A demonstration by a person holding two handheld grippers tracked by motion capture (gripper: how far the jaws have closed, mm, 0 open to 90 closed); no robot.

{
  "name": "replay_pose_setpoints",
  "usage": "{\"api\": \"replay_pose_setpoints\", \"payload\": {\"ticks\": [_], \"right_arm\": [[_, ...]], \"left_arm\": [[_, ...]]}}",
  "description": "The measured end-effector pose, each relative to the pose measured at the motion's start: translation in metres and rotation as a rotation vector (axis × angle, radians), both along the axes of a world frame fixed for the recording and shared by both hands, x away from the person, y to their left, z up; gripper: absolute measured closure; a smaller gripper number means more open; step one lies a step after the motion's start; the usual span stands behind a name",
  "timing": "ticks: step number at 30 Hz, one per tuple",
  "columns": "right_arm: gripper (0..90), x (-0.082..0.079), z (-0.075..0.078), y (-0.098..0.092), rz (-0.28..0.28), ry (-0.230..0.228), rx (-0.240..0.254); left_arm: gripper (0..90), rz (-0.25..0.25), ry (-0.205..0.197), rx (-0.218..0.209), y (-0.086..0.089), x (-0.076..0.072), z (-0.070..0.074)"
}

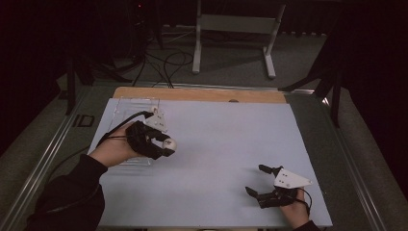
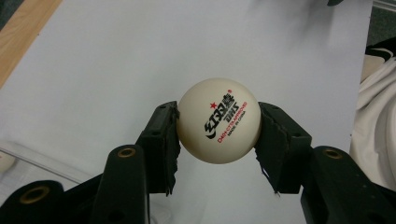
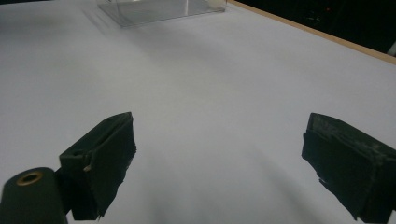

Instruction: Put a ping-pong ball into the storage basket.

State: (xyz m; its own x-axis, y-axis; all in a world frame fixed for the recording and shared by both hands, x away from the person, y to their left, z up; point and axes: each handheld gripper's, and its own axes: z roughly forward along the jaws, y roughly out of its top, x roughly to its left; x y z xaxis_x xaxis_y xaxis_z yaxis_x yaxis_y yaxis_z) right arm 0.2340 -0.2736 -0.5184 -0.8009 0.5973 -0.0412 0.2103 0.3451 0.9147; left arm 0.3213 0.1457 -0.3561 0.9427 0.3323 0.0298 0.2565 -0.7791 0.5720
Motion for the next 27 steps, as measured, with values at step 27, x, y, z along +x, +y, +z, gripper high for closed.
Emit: {"api": "replay_pose_setpoints", "payload": {"ticks": [27], "right_arm": [[9.5, 0.0, 0.0, 0.0, -0.001, 0.0, 0.002]], "left_arm": [[52.5, 0.144, -0.029, -0.042, 0.039, 0.012, 0.016]]}}
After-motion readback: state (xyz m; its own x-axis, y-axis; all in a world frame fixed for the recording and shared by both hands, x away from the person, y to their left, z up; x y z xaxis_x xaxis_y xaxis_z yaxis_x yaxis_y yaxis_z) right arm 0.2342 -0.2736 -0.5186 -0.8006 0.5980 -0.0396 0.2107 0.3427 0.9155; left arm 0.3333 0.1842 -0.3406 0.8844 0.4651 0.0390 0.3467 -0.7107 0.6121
